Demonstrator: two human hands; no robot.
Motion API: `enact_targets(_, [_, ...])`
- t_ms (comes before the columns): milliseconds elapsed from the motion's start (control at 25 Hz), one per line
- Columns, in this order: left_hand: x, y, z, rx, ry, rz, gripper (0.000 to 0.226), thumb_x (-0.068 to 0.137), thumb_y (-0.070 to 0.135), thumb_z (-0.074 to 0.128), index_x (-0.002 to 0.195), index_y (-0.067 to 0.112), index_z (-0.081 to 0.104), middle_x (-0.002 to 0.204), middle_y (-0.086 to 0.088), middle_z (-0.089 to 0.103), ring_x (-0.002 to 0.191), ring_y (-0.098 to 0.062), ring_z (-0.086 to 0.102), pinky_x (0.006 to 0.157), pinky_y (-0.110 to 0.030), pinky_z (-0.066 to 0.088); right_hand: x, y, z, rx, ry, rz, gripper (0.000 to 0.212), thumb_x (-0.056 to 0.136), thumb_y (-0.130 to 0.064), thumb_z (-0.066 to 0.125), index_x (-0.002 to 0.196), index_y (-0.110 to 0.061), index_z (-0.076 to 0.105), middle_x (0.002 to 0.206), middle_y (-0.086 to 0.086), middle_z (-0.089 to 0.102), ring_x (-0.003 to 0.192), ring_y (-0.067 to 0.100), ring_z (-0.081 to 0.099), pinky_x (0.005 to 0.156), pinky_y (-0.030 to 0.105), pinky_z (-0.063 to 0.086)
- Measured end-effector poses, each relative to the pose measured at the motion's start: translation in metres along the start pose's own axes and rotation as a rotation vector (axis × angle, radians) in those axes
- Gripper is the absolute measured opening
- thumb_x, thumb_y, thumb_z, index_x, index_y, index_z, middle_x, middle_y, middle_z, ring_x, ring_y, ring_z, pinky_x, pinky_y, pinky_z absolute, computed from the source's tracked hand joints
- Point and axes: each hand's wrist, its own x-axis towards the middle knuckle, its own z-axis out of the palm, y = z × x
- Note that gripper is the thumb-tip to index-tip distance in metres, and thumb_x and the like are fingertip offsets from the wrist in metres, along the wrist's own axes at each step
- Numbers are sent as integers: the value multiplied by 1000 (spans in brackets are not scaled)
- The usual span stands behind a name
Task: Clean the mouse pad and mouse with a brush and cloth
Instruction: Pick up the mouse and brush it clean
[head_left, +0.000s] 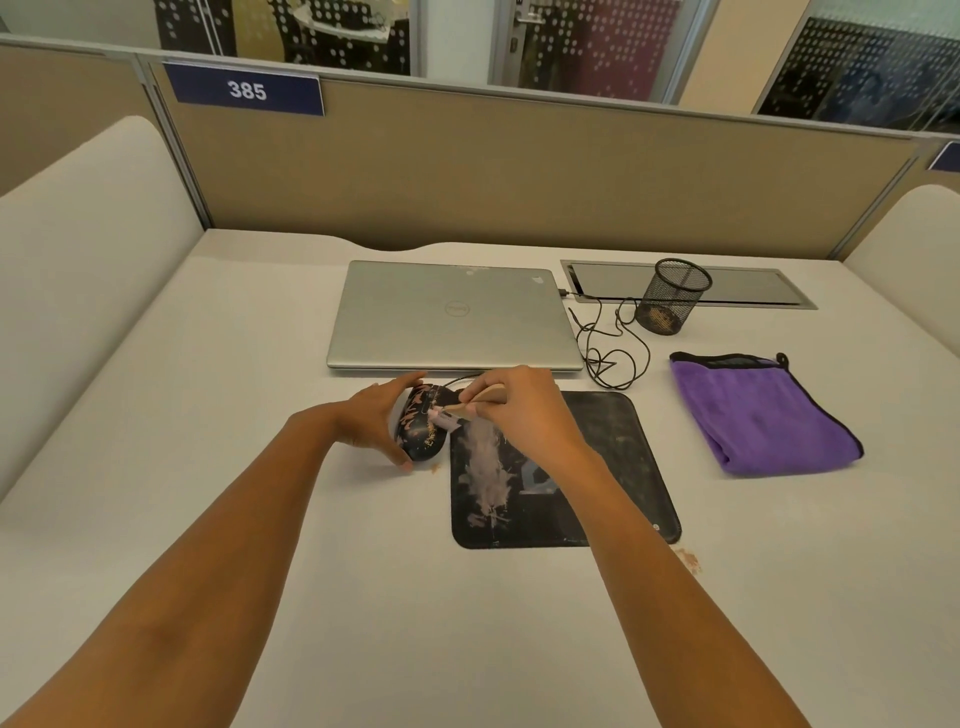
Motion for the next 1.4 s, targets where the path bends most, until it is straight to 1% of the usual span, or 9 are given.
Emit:
enact_targets(200, [-4,2,0,-35,-6,1,124,45,40,89,141,36,9,144,1,32,131,-22,31,111,-44,31,17,0,-4,69,131,25,13,84,-9,68,95,-11,75,103,10,72,95,21,67,88,24,51])
enact_targets(320, [-4,4,0,-41,-11,4,124,49,34,89,143,33,7,147,0,28,133,-23,29,112,-44,29,29,-2,4,-4,79,28,14,85,-8,66,97,-10,74,105,11,72,96,24,67,90,28,53])
enact_targets(600, [0,3,1,-15,-12,5,123,55,29,88,144,30,2,151,-1,20,137,-25,23,113,-40,24,23,-16,-13,-201,-148,-102,16,84,-8,67,98,-11,74,102,9,73,94,17,66,83,22,48])
enact_targets(720, [1,3,1,-14,-9,22,121,57,27,87,144,28,3,151,-2,19,138,-25,22,113,-40,24,25,-19,-25,-244,-134,-145,15,85,-8,66,97,-12,74,102,8,72,87,13,62,78,19,44])
enact_targets(840, [0,4,0,-8,-14,16,120,59,26,86,145,28,2,152,-2,18,138,-26,22,112,-40,23,40,-20,-20,-321,-112,-178,19,86,-3,63,100,-11,73,104,10,72,93,19,67,82,21,47])
enact_targets(960, [1,3,0,-16,-10,12,123,55,28,88,144,29,3,150,-2,21,137,-25,24,113,-41,25,53,-22,-13,-444,-201,-193,25,87,0,59,107,-9,71,109,10,70,97,22,67,86,23,50])
enact_targets(1120, [1,2,-1,-23,-12,11,124,54,29,88,145,28,4,151,-2,21,137,-25,25,114,-42,25,50,-27,-13,-482,-298,-256,27,85,3,58,106,-8,71,110,10,70,98,22,67,91,27,52])
enact_targets(1240, [0,3,-1,-21,-14,17,124,54,30,88,145,28,4,151,-1,20,137,-25,24,114,-43,25,40,-23,-22,-428,-289,-355,23,84,4,61,94,-12,75,101,5,70,88,16,66,82,24,52])
enact_targets(1400, [-1,4,0,-33,-8,27,122,56,27,88,144,28,4,150,-2,22,136,-24,25,113,-41,26,55,-12,-28,-338,-167,-298,26,84,5,61,91,-15,76,97,6,72,85,13,65,80,21,52])
